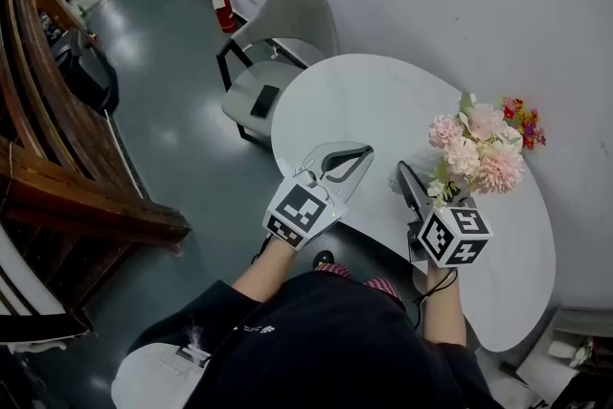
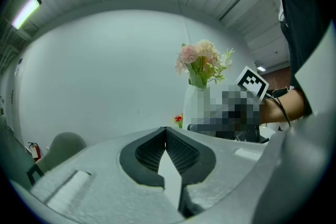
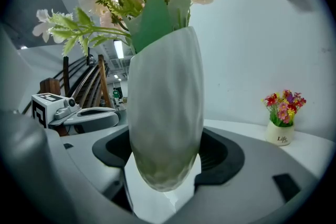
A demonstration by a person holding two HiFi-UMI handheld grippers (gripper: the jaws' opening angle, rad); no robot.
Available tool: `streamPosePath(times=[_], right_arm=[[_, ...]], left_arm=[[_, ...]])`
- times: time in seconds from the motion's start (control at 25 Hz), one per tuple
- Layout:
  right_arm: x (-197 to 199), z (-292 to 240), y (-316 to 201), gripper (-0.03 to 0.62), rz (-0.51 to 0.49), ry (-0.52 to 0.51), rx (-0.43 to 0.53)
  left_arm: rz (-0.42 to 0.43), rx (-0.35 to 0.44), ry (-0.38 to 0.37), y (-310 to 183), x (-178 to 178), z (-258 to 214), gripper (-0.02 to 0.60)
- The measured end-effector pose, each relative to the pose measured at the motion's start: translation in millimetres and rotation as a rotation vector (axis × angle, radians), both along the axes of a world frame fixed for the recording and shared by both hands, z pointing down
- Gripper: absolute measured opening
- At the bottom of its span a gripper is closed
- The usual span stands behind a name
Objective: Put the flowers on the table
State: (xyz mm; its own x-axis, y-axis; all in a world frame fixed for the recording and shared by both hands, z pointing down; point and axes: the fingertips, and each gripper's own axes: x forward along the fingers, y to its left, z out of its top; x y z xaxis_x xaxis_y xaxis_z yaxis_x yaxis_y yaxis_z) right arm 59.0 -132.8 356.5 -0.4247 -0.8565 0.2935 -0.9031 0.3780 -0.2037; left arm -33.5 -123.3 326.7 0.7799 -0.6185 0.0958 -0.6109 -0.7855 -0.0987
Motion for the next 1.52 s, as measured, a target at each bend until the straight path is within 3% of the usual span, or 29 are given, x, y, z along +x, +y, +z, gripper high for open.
streamPosePath(times=[0.2,0.6,1.52], right_arm=[[-23.1,-1.0,-9.7,0.367,0.004,0.005,0.006],[-32.5,-1.5,-17.5,0.367,0.014,0.018,0.000],[2.9,0.1,-84.2,0.367,-0.042,-0.024,0.007]], left_arm=[[0.015,0.002,0.003,-7.7,-20.7,1.1,0.005],[0.006,-0.014,0.019,-14.4,-37.4,5.6,0.005],[-0.066,-0.007,-0.027,-68.7,-7.3,6.1,0.005]])
